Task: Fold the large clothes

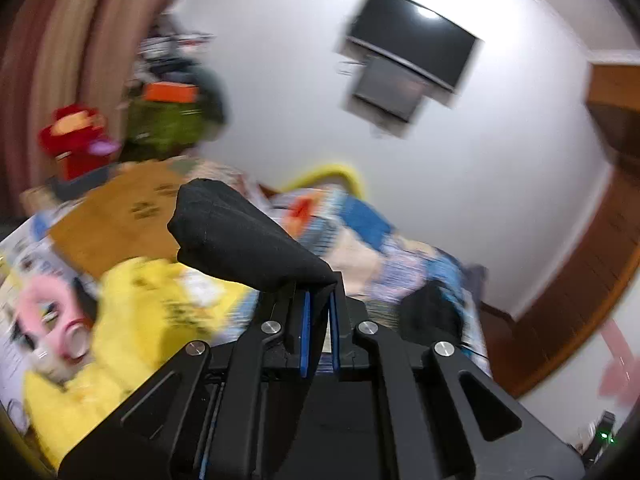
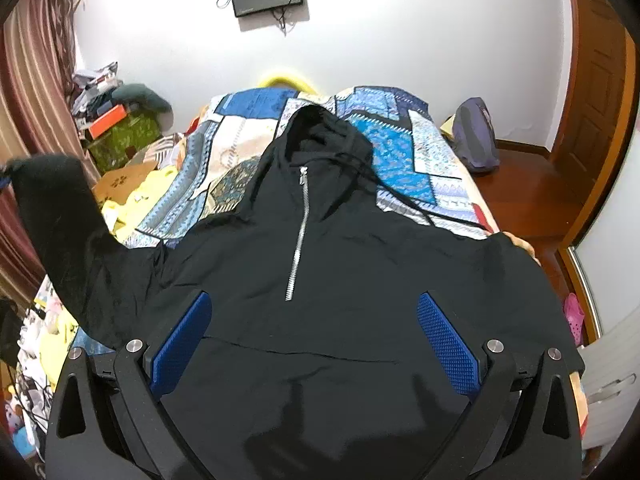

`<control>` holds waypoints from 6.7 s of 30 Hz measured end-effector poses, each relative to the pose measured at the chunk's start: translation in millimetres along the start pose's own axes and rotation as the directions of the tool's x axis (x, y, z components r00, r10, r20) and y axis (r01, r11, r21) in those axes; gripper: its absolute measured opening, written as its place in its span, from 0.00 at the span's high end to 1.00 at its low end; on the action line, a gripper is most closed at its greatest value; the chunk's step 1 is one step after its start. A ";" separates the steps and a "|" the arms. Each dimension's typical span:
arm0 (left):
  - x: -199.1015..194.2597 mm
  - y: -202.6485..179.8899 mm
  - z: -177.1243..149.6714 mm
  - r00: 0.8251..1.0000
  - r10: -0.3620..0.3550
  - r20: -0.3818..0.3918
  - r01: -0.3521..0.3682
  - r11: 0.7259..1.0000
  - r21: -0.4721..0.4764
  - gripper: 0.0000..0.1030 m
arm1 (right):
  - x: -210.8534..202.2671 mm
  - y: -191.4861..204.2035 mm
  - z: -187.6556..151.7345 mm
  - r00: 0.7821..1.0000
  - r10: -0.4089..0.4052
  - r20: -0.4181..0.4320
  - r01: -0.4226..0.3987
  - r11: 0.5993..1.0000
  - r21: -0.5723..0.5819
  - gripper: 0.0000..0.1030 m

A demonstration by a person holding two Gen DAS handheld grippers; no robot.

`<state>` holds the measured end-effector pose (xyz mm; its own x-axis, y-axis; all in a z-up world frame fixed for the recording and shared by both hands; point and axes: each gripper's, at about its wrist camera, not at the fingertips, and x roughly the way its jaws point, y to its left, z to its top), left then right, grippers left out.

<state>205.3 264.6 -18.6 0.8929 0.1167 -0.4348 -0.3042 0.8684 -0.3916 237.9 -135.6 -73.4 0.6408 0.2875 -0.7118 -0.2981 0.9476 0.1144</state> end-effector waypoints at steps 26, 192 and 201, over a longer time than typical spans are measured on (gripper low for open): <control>109.9 -270.7 -258.6 0.755 -0.105 -0.647 0.439 0.814 0.380 0.93 | -1.9 -85.9 -32.5 0.983 -0.160 -0.093 0.161 0.987 -0.005 0.01; 51.3 -91.8 -230.0 0.860 0.061 -0.507 0.133 0.932 0.338 0.33 | 91.4 -53.0 -36.3 0.882 0.198 -0.427 -0.169 0.980 0.106 0.62; 50.5 -105.0 -234.3 0.860 0.054 -0.507 0.151 0.923 0.355 0.33 | 30.4 -95.2 -20.7 0.954 0.100 -0.284 -0.072 0.992 0.107 0.52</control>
<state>204.5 66.3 -189.4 0.5837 -0.0973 -0.8061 -0.0277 0.9898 -0.1395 271.2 -219.9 -120.3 0.3808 0.3294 -0.8640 -0.2665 0.9338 0.2386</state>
